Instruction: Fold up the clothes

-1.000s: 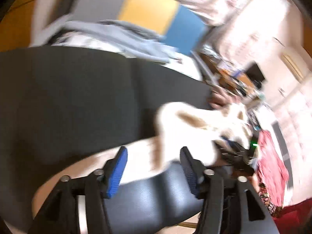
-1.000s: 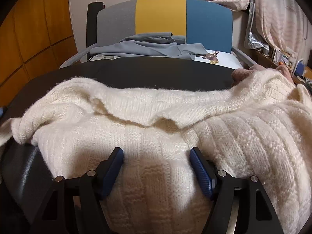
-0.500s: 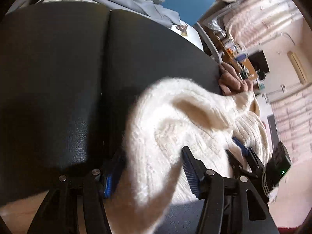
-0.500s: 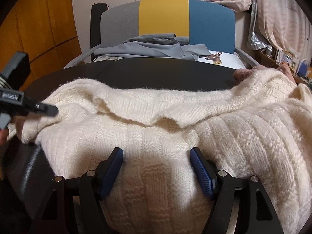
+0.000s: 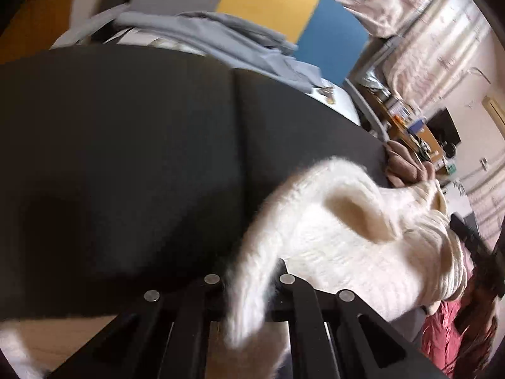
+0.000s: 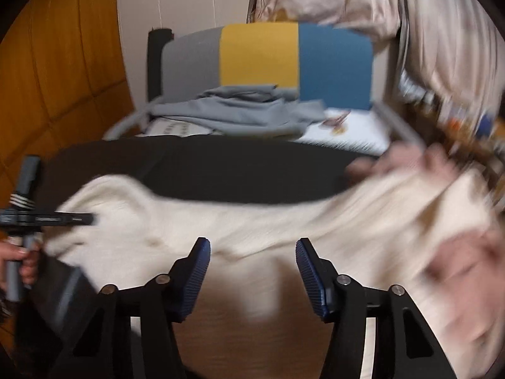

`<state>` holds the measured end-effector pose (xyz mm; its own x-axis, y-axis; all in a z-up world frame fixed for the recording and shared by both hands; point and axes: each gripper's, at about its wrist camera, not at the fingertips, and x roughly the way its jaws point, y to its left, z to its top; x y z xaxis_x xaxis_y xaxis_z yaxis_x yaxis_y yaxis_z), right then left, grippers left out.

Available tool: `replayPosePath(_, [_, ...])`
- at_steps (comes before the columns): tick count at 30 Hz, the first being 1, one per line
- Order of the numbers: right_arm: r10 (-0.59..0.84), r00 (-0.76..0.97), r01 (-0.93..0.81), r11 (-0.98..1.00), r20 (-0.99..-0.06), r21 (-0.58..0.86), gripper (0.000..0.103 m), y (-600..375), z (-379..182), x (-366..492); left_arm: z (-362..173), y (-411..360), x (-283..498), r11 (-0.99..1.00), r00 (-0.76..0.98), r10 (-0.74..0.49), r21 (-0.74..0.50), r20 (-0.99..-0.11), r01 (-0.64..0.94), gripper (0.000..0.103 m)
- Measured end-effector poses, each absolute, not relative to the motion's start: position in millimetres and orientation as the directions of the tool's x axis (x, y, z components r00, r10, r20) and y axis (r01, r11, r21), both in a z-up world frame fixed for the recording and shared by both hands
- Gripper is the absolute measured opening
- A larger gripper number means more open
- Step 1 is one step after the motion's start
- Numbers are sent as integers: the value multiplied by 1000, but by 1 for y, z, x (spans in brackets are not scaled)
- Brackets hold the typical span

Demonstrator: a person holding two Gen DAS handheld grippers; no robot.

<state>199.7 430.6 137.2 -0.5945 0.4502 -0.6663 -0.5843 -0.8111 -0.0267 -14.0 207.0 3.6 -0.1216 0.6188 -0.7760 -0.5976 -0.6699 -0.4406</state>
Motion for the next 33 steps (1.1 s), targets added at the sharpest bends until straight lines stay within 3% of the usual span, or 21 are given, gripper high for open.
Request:
replayPosePath(3, [508,-488,-556,-808,-709,-197,43,463,146,196,-5,185,-17,-656,-109,655,-492,-747,-572,6])
replayPosePath(5, [523,-405,-436,-831,-750,-344,37,479,141,182,-6,181,-15,-655,-122,660,-489,-741,-576,7])
replayPosePath(8, [536,-295,-270,-841,-791,-469,36,492,119,164,-3,179,-7,-652,-150,644,-434,-750,-622,10])
replayPosePath(13, [525,-235,-91,-850,-818,-519,36,482,87,153,19,183,-2,-614,-147,636,-382,-758,-691,16])
replayPosePath(15, [520,-251,-74,-851,-816,-520,42,480,82,153,33,194,0,-597,-153,629,-347,-763,-723,22])
replayPosePath(20, [498,-279,-30,-859,-821,-512,51,482,75,153,45,257,-2,-577,-174,515,-190,-839,-794,22])
replayPosePath(22, [474,-289,26,-865,-832,-502,58,482,78,150,43,279,-6,-574,-192,460,-125,-867,-809,22])
replayPosePath(23, [470,-293,49,-863,-833,-504,66,483,80,149,41,289,-8,-573,-199,436,-101,-878,-813,22])
replayPosePath(26, [501,-308,69,-836,-809,-544,81,488,83,152,33,302,-15,-568,-188,415,-93,-890,-818,22])
replayPosePath(31, [513,-285,31,-839,-809,-543,80,503,71,138,28,315,-17,-580,-199,431,-101,-880,-808,22])
replayPosePath(33, [503,-269,5,-852,-821,-523,65,506,61,129,26,313,-19,-587,-176,459,-148,-871,-796,22])
